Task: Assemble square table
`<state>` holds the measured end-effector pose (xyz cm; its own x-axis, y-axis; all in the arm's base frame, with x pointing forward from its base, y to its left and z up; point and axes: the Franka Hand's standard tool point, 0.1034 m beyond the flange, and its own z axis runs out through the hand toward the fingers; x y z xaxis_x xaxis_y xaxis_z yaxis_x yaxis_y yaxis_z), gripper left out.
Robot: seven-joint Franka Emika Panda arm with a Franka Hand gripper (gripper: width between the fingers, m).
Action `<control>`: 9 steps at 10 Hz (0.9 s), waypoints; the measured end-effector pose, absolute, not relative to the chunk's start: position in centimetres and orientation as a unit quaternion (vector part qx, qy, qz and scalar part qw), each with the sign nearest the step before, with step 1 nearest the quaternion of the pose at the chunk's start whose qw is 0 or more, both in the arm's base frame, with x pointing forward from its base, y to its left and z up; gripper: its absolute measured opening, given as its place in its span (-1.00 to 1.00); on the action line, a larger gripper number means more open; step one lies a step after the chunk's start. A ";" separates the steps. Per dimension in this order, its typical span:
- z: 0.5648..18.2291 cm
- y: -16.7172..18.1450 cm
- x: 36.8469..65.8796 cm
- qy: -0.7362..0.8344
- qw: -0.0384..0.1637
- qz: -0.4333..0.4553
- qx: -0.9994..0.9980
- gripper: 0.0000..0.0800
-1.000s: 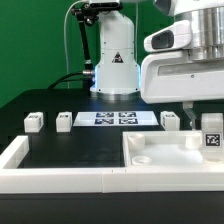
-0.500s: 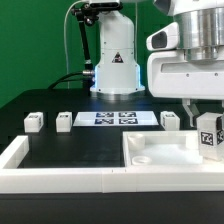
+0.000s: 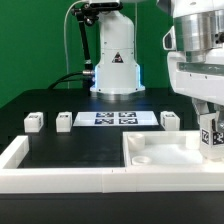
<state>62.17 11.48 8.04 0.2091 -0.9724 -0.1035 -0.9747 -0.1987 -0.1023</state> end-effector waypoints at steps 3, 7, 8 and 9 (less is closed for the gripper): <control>8.0 11.6 62.1 0.622 0.075 0.009 -0.780 -0.09; 8.1 12.1 62.2 0.479 0.077 -0.005 -0.875 0.60; 8.1 12.3 62.2 0.439 0.077 -0.008 -0.895 0.60; 8.1 12.3 62.2 0.386 0.077 -0.013 -0.919 0.62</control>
Offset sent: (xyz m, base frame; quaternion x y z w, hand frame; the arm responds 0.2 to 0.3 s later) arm 0.0009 -0.0005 0.0014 -0.0059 -0.0008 -0.0857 0.9963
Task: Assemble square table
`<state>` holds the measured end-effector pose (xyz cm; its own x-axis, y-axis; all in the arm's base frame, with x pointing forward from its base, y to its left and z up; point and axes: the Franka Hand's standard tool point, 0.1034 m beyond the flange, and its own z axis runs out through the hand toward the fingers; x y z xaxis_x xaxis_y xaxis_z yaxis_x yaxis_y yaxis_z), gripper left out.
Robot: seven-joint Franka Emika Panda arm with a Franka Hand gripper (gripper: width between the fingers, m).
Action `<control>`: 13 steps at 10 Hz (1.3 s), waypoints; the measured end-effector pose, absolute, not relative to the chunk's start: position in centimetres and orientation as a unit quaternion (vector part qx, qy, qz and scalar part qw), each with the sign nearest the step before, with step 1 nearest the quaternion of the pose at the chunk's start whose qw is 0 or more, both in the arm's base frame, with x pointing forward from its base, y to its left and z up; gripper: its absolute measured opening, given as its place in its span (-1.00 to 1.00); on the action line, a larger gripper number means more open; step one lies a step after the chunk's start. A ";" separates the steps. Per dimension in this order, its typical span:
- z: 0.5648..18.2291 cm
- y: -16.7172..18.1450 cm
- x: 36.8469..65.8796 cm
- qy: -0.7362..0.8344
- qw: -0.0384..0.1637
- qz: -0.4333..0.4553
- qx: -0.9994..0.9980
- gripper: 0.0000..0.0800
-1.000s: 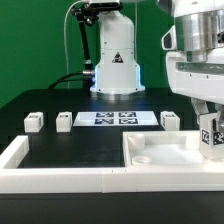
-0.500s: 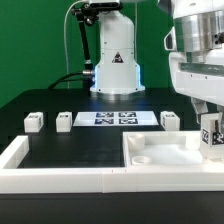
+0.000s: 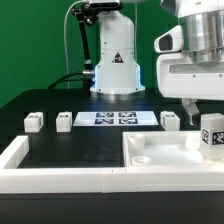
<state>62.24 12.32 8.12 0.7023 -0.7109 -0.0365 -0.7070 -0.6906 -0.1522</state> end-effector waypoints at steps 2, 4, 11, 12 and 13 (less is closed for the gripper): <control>8.1 12.2 62.3 0.311 0.076 -0.019 -0.947 0.62; 8.0 12.1 62.3 0.233 0.074 -0.025 -0.969 0.62; 8.0 11.9 62.4 0.002 0.061 -0.043 -0.997 0.62; 8.0 11.9 62.4 0.011 0.062 -0.043 -0.997 0.31; 8.0 11.9 62.4 0.011 0.062 -0.043 -0.997 0.31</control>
Offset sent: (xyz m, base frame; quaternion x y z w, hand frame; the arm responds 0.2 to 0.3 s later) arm 0.0046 0.0031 -0.0006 0.0037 -0.0081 -0.2328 0.9725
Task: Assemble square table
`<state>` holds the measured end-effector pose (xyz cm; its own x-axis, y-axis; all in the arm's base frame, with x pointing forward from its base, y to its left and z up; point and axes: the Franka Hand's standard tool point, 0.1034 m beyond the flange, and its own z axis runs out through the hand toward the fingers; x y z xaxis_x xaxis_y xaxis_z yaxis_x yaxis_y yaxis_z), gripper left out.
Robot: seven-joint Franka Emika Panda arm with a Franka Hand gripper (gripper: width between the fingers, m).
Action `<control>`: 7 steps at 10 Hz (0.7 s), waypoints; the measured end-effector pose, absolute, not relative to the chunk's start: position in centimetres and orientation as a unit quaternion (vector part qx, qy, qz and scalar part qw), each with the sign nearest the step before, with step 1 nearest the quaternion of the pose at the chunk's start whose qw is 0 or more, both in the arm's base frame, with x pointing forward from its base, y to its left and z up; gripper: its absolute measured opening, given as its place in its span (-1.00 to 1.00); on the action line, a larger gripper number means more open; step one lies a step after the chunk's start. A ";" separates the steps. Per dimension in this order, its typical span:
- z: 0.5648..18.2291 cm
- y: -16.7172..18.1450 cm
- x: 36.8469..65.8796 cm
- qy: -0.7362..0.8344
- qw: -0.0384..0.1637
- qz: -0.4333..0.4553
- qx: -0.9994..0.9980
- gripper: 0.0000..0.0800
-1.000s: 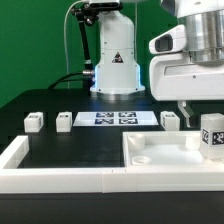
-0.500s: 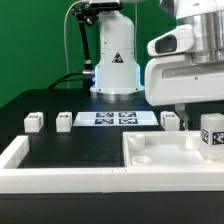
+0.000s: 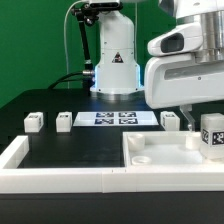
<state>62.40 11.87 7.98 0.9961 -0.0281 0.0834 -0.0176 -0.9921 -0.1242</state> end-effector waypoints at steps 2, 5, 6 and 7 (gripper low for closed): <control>7.9 11.5 62.4 0.027 0.061 -0.042 -0.997 -0.16; 7.9 11.4 62.4 0.096 0.063 -0.037 -0.993 -0.27; 7.9 11.4 62.4 0.128 0.065 -0.036 -0.989 -0.27; 7.9 11.4 62.3 0.200 0.067 -0.036 -0.977 -0.27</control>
Offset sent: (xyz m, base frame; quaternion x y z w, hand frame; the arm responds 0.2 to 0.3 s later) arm 0.0000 0.0000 0.0000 0.0000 0.0000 0.0650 0.9979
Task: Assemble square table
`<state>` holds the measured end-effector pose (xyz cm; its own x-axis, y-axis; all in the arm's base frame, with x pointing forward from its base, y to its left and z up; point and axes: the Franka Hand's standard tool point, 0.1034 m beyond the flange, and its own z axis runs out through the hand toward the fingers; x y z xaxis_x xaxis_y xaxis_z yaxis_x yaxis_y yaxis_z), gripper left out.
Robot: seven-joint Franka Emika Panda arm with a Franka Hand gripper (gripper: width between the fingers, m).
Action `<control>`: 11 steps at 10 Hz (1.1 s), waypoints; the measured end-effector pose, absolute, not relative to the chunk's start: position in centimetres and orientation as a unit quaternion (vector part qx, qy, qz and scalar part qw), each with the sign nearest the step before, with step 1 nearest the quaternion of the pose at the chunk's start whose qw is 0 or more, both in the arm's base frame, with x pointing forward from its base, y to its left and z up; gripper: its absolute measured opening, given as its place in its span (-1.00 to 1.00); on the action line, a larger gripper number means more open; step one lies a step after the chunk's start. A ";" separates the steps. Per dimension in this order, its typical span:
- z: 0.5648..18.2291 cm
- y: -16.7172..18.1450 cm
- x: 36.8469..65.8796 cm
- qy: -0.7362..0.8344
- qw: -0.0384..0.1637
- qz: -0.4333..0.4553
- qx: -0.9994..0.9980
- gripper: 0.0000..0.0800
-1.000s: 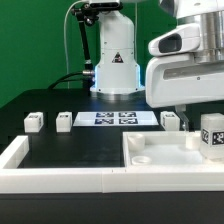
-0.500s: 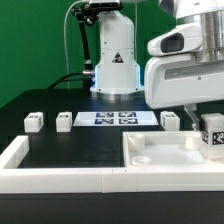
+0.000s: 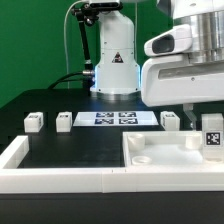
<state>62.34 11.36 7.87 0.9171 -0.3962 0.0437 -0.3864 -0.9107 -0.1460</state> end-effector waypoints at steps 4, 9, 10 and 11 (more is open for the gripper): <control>7.8 11.8 61.7 0.424 0.074 -0.020 -0.902 -0.27; 7.7 11.9 61.7 0.589 0.089 0.002 -0.803 -0.27; 7.7 11.9 61.7 0.589 0.089 0.002 -0.803 -0.27; 7.7 12.0 61.7 0.586 0.089 0.002 -0.805 -0.27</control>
Offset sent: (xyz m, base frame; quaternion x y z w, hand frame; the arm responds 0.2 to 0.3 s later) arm -0.0139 0.0037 -0.0040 -0.0165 -0.0018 0.3215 0.9468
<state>61.73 11.95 7.70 0.3124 -0.9438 -0.1076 -0.9446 -0.2966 -0.1406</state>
